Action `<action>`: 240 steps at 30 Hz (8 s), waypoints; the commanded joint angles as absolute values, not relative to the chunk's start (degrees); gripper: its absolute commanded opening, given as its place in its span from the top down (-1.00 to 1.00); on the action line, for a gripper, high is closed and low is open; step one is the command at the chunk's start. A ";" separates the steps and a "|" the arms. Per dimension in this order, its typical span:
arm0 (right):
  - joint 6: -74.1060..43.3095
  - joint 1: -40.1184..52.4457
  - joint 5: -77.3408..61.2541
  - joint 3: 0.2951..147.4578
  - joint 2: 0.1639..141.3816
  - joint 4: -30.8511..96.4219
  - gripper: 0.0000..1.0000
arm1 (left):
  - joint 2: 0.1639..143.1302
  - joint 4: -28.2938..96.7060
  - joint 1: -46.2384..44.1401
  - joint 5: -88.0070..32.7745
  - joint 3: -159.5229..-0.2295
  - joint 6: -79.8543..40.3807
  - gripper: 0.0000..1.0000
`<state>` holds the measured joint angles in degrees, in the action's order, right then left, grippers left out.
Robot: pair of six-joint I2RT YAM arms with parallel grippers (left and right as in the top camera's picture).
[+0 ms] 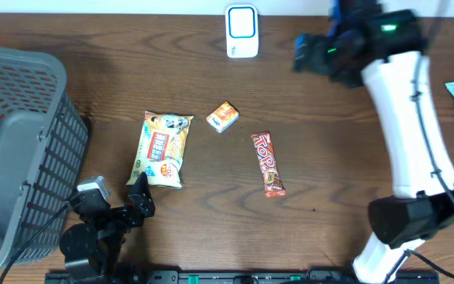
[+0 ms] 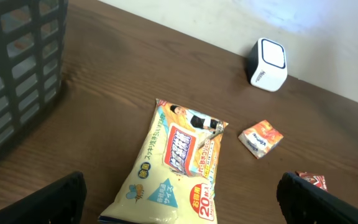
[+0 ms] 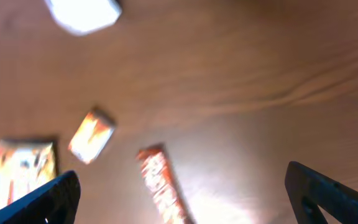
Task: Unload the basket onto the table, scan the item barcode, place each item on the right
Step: 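Move the wipes pack to the table's right edge and release, then reach the right gripper to the red TOP bar and grasp it, then lift the TOP bar with the right gripper and rotate it, then carry the TOP bar up to the white scanner, then move the TOP bar to the right edge and release it, then reach the right gripper to the small orange packet and grasp it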
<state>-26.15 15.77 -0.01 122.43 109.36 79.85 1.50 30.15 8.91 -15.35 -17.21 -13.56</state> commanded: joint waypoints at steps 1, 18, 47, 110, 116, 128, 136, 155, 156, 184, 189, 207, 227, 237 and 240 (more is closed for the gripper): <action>-26.94 25.36 -1.02 115.48 111.94 82.52 -0.86 | 1.34 30.00 9.04 -16.03 -17.08 -13.85 -0.96; -28.34 42.59 16.12 75.00 113.71 52.58 -0.58 | 1.34 30.00 9.04 -16.03 -17.08 -13.85 -0.96; -9.06 32.58 -19.16 65.87 114.74 49.39 0.98 | 1.34 30.00 9.04 -16.03 -17.08 -13.85 -0.96; 84.51 27.09 -87.81 68.40 114.74 80.20 0.98 | 1.34 30.00 9.04 -16.03 -17.08 -13.87 -0.96; 84.51 27.09 -87.74 68.40 114.74 80.20 0.98 | 1.34 30.00 9.04 -16.03 -17.08 -13.85 -0.96; 84.51 27.09 -82.37 68.40 114.74 78.74 0.98 | 1.34 30.00 9.04 -16.03 -17.08 -13.85 -0.96; 77.69 26.94 -75.64 68.40 114.74 67.72 0.98 | 1.34 30.00 9.04 -16.03 -17.08 -13.85 -0.96; 6.50 26.17 -32.47 85.08 114.74 43.27 0.97 | 1.34 30.00 9.04 -16.03 -17.08 -13.85 -0.96; 4.34 26.17 -28.84 88.07 114.74 44.14 0.97 | 1.34 30.00 9.04 -16.03 -17.08 -13.85 -0.96; -5.85 20.56 -6.98 132.20 143.61 38.65 0.98 | 1.34 30.00 9.04 -16.03 -17.08 -13.85 -0.96; -6.79 20.43 -1.26 136.27 142.63 46.00 0.98 | 1.34 30.00 9.04 -16.03 -17.08 -13.85 -0.96; -0.99 -13.23 22.09 130.19 138.06 68.34 0.98 | 1.34 30.00 9.04 -16.03 -17.08 -13.85 -0.96; -13.65 -21.26 -21.23 140.70 126.17 74.59 -0.99 | 1.34 30.00 9.04 -16.03 -17.08 -13.85 -0.95; -15.40 3.31 -30.68 138.32 125.93 84.14 -0.99 | 1.34 30.00 9.04 -16.03 -17.08 -13.85 -0.96; -15.40 10.63 -27.94 135.87 125.93 84.64 -0.98 | 1.34 30.00 9.04 -16.03 -17.08 -13.85 -0.96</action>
